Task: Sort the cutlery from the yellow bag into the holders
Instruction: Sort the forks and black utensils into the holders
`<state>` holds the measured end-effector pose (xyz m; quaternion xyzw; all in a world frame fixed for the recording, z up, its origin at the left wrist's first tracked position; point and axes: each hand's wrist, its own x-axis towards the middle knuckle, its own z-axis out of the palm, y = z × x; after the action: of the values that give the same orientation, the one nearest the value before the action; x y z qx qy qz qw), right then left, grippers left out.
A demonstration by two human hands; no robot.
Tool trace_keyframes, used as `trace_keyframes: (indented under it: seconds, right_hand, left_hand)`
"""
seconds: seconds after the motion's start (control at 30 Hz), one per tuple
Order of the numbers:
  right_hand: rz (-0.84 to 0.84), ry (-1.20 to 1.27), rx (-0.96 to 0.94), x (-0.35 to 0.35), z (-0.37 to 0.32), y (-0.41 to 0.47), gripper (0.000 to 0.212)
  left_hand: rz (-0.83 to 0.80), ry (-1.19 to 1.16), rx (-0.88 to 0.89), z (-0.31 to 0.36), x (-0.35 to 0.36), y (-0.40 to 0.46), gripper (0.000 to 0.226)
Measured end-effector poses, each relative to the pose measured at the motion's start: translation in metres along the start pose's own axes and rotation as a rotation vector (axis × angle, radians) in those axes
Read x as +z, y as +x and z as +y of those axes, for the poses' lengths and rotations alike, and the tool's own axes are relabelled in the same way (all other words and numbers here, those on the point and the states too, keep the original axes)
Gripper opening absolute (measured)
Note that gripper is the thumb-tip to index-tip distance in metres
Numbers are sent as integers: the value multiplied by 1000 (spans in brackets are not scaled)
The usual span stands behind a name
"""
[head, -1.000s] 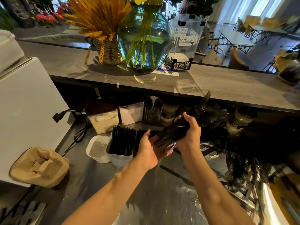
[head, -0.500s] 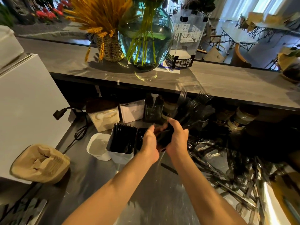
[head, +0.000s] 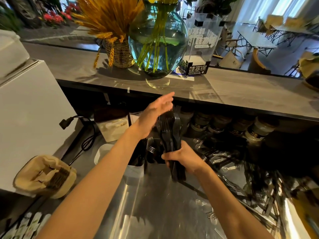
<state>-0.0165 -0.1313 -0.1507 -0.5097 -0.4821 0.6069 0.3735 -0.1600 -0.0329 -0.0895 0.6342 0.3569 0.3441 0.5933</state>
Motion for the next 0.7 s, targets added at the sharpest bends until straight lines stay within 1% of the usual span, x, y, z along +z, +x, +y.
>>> trace_keyframes:
  seconds: [0.07,0.1,0.17,0.23,0.3,0.37,0.4,0.47,0.53,0.57,0.63,0.67,0.7]
  right_hand:
    - [-66,8,16,2,-1,-2,16]
    - [-91,22,28,2,-1,-3,18]
    - [-109,67,68,3,-2,-3,22]
    - [-81,98,127,5,-3,-4,25]
    - [-18,149,188,8,-3,-3,27]
    - [18,156,202,10,-3,-2,28]
    - [18,138,190,10,-3,-3,23]
    - [-9,86,147,8,-4,-5,11]
    - [-34,34,132,4,-5,-7,8]
    - [-47,-16,124,1,-5,-8,10]
    - [-85,-161,96,-3,-5,-8,20]
    - [-108,-211,88,-3,-5,-8,23]
    - [-123,-227,89,-3,-7,-8,23]
  left_hand:
    - [-71,68,-27,-2,5,0,65]
    - [-74,75,-34,-4,7,0,60]
    - [-43,118,-28,-12,11,2,44]
    - [25,170,-38,-21,14,4,33]
    - [96,196,-34,-29,16,7,31]
    - [98,206,-29,-30,19,7,19]
    - [77,219,-34,-29,19,6,17]
    - [11,253,-52,-25,14,5,32]
    - [-28,247,-85,-17,7,6,31]
    - [-18,223,-107,-12,3,7,30]
    - [26,174,-150,-7,-1,8,37]
    - [10,205,-146,-7,-1,8,44]
    - [-50,244,-131,-7,0,8,51]
